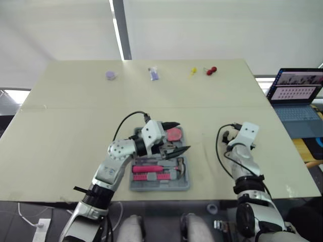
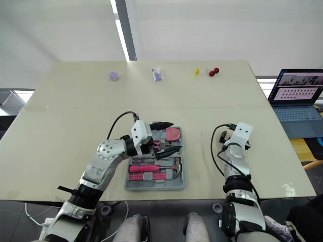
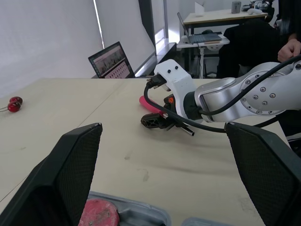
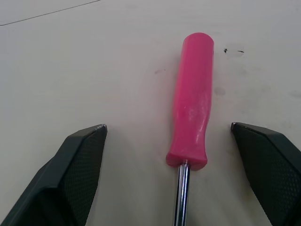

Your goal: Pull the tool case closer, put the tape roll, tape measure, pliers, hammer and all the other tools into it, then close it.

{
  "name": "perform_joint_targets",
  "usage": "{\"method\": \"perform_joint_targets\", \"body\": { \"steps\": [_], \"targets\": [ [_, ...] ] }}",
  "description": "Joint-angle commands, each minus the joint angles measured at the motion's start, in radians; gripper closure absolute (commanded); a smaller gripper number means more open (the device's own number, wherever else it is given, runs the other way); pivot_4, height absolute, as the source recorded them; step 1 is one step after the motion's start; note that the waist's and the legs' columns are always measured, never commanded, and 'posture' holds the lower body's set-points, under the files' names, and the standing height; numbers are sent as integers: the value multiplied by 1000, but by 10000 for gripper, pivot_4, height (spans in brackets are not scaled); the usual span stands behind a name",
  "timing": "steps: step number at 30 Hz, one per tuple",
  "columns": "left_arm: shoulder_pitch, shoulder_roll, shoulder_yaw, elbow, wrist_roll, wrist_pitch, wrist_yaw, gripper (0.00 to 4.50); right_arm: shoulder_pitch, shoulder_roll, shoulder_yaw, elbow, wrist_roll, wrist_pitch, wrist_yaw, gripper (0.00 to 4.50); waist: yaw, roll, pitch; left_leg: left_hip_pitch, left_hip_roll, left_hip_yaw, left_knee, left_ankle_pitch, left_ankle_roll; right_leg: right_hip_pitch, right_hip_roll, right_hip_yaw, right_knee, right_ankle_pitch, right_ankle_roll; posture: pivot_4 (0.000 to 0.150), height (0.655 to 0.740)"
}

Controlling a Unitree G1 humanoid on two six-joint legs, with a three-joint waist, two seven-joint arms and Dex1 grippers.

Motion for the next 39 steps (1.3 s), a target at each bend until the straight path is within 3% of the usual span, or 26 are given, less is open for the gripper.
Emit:
{"method": "perform_joint_targets", "body": {
  "steps": [1, 7, 16, 21, 26, 30, 39],
  "targets": [
    [2, 0, 5, -49, -1, -3, 5, 0, -4, -11, -18, 19, -2, -13, -32, 9591, 0, 0, 0, 0, 0, 0, 0, 0, 0, 0, 0, 0, 0, 0, 0, 1500, 7400],
    [0, 2, 8, -44, 0, -3, 7, 0, 2, -16, -16, 20, -4, -25, -48, 40391, 1, 0, 0, 0, 0, -1, 0, 0, 0, 1, 0, -1, 0, 0, 0, 1500, 7400],
    [-3, 4, 14, -16, -3, -26, -11, 0, 18, -29, -2, 10, -13, -29, -33, 40937, 1, 0, 0, 0, 0, -2, 0, 0, 0, 1, 0, -2, 0, 0, 0, 1500, 7400],
    [18, 21, 23, -24, -15, -40, -38, 0, 59, -58, 72, -141, -34, 38, 62, 40937, 0, 0, 0, 0, 0, -2, 0, 0, 0, 1, 0, -2, 0, 0, 0, 1500, 7400],
    [105, 94, 75, -51, -29, -96, -69, 0, 104, -151, 184, -357, -25, 161, 301, 40937, -5, 7, 5, 0, 0, -2, -1, 0, 0, 0, 0, -1, 0, 0, 0, 1500, 7400],
    [223, 155, 150, -98, -71, -150, -92, 0, 133, -260, 327, -563, 0, 262, 587, 40937, -4, 7, 5, 0, 1, -2, -1, 0, 0, -1, 1, -2, 1, 0, -1, 1500, 7400],
    [584, 270, 343, -201, -160, -235, -140, 0, 139, -403, 557, -929, 71, 432, 972, 40937, 3, 3, 8, -1, 2, -2, -2, -3, -5, -7, -1, -2, -2, -2, -3, 1500, 7400]
  ]
}}
